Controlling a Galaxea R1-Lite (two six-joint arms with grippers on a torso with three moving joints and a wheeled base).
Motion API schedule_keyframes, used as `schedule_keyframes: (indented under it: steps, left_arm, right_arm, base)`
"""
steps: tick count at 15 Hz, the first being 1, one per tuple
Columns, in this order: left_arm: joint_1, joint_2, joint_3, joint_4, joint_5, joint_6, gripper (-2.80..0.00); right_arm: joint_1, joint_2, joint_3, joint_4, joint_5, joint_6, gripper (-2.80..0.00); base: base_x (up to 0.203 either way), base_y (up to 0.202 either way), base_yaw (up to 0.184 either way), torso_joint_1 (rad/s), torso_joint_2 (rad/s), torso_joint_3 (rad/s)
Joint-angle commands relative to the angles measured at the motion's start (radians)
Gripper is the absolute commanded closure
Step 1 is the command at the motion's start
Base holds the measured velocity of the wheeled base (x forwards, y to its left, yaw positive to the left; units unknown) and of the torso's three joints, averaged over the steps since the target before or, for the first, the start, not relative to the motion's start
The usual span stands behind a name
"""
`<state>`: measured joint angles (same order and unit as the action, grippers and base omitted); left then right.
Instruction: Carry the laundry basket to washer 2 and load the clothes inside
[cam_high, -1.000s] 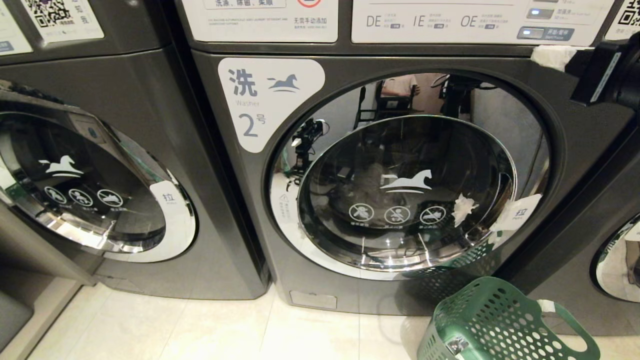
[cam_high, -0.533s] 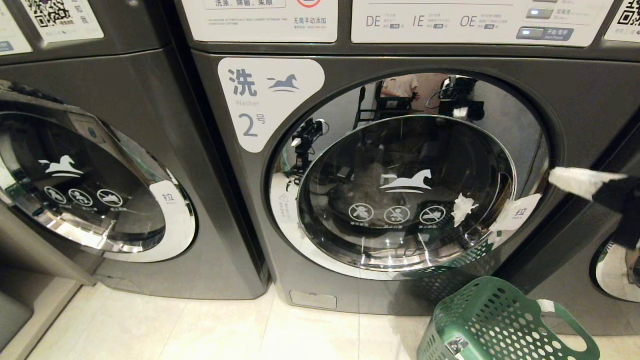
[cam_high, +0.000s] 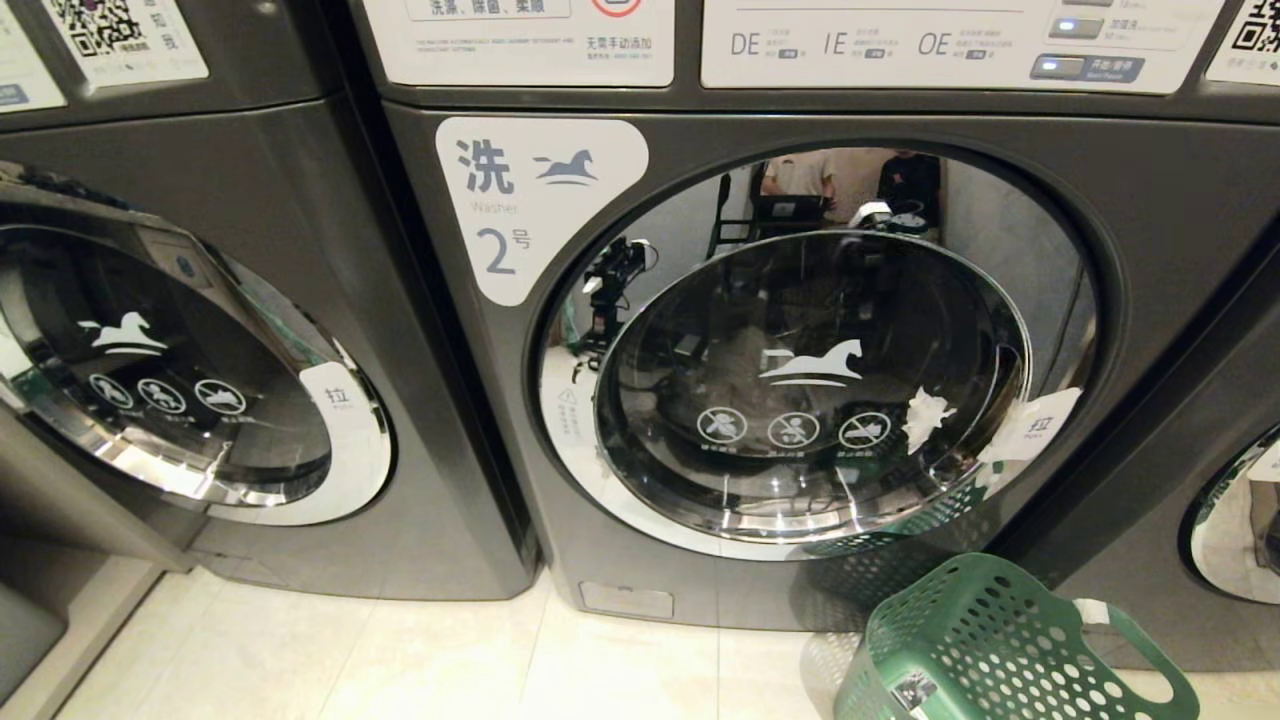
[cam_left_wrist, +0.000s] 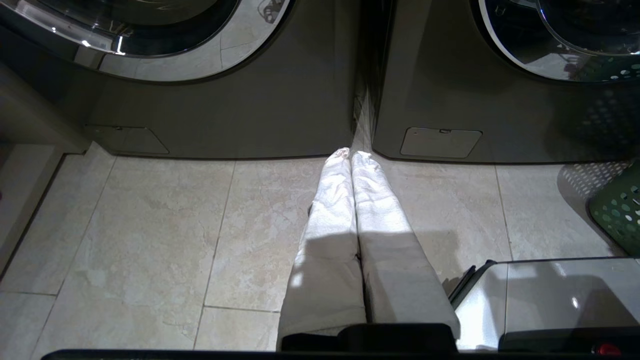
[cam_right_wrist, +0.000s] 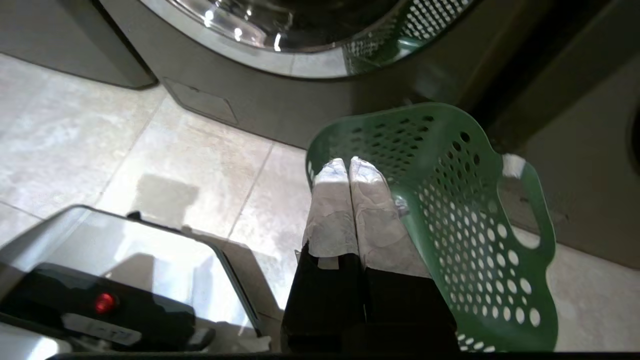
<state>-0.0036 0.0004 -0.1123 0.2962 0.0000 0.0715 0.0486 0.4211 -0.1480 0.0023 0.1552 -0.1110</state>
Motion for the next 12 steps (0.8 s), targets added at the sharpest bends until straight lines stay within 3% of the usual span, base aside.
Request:
schedule_keyframes:
  steps: [1, 6, 12]
  left_arm:
    - [0.001, -0.002, 0.000, 0.001, 0.000, 0.001, 0.00]
    - [0.001, -0.002, 0.000, 0.001, -0.002, 0.000, 0.00]
    - [0.001, -0.002, 0.000, 0.001, 0.000, -0.003, 0.00]
  right_arm:
    - [-0.021, -0.211, 0.071, 0.020, -0.009, -0.017, 0.00]
    - [-0.047, -0.431, 0.127, 0.017, -0.074, -0.100, 0.00]
    - [-0.052, -0.421, 0.150, -0.011, -0.095, -0.085, 0.00]
  base:
    - [0.000, 0.000, 0.000, 0.000, 0.00, 0.000]
    - [0.000, 0.000, 0.000, 0.000, 0.00, 0.000]
    - [0.000, 0.000, 0.000, 0.000, 0.00, 0.000]
